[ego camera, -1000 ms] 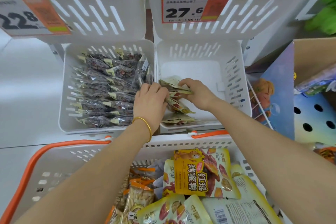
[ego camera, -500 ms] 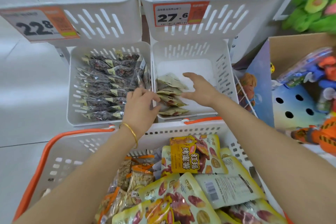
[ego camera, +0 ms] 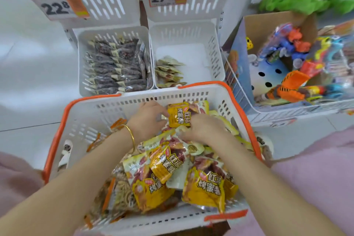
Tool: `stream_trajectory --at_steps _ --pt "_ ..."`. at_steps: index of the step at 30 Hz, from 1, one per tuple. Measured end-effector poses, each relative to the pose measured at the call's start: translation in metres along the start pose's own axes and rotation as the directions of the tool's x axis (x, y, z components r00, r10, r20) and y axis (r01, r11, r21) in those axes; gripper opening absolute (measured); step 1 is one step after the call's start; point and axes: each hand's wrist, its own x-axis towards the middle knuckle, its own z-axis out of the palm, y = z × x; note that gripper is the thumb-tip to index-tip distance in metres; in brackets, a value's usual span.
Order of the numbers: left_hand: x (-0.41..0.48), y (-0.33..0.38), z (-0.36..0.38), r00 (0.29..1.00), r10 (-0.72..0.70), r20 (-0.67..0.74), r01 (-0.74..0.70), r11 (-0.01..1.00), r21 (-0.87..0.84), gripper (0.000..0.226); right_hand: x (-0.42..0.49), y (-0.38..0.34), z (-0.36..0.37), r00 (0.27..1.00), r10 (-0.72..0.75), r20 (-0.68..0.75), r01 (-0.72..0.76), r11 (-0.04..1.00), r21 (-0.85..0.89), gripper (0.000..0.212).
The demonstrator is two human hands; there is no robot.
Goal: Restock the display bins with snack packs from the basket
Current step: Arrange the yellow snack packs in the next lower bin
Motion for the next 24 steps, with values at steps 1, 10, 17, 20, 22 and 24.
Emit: stream_trajectory --at_steps 1,10,17,20,22,24 --pt "-0.002 0.002 -0.003 1.000 -0.012 0.001 0.012 1.000 -0.016 0.021 -0.002 -0.001 0.008 1.000 0.004 -0.003 -0.004 1.000 0.012 0.042" --pt "0.022 0.011 0.004 0.931 -0.354 0.087 0.363 0.919 -0.153 0.044 -0.022 0.056 -0.039 0.993 -0.049 0.106 -0.058 0.580 0.813 0.033" --pt "0.038 0.037 0.029 0.889 -0.446 0.107 0.445 0.781 -0.438 0.039 -0.003 0.089 -0.038 0.985 0.169 -0.035 -0.042 0.433 0.900 0.008" --pt "0.039 0.036 0.038 0.893 -0.415 0.176 0.424 0.641 -0.640 0.031 0.007 0.088 -0.024 0.970 0.237 -0.051 -0.046 0.388 0.921 0.007" --pt "0.034 0.036 0.034 0.884 -0.394 0.253 0.409 0.385 -0.827 0.025 0.012 0.087 -0.019 0.962 0.271 -0.037 -0.042 0.281 0.959 0.015" --pt "0.026 0.037 0.024 0.889 -0.357 0.286 0.376 0.214 -0.901 0.021 0.014 0.083 -0.017 0.956 0.292 -0.011 -0.038 0.163 0.986 0.017"
